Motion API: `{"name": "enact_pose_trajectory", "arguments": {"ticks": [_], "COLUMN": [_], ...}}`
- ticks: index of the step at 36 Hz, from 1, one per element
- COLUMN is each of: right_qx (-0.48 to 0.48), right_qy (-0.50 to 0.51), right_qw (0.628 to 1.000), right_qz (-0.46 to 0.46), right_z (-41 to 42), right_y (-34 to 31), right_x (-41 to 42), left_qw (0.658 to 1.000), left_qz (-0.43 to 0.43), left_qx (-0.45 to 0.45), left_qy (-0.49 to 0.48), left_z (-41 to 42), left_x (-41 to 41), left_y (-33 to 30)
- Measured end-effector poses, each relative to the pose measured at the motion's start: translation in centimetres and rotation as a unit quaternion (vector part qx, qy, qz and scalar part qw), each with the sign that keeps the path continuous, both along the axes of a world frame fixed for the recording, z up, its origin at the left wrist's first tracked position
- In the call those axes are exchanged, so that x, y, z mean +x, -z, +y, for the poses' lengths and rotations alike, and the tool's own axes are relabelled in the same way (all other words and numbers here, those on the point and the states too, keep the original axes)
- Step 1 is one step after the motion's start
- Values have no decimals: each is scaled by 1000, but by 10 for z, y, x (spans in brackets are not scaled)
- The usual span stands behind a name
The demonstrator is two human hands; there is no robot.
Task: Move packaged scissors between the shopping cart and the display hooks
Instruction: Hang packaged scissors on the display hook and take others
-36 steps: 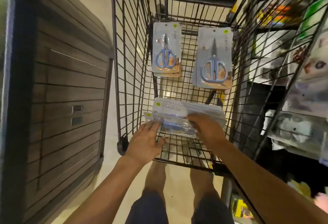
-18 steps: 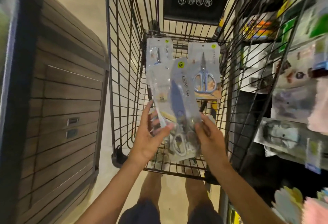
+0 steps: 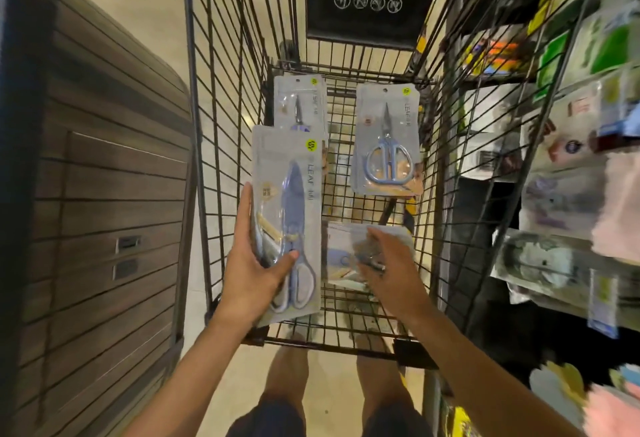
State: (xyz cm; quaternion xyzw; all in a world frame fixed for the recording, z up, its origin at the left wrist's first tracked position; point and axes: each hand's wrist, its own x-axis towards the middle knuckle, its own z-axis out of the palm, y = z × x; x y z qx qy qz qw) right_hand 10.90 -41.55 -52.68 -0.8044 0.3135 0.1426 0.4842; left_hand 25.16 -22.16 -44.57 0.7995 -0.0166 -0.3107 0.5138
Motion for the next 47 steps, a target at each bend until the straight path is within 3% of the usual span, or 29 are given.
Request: {"name": "enact_pose_trajectory", "arguments": {"ticks": [6,15,22,26,29,38,47], "right_qx": [-145,-239,-153,-145,-128,-32,90], "right_qy": [-175,-263,-309,-329,-303,-79,60], "right_qw": [974,935,932,924,940,996,982], "right_qz": [0,-5,114,127,87,24,-155], "right_z": [4,1,-10,-14,-17,-38,-61], "right_y": [42,48,27,13,-10,-135,-284], "right_x": [0,8,25,20,15,27,7], "left_qw": [1000,1000,1000,1000,1000,994,983], "left_qz": [-15,-6,-2,-7,-20,-107,-181], "left_qx": [5,16,10,15,8,11,-30], "left_qy": [-8,-6,-13,-18,-10,4,-1], "left_z": [8,18,20,17,15,6,-1], "left_x": [-2,-4,-4,-5,-5,-1,-9], "left_y": [7,14,9,1,-14,-112,-236]}}
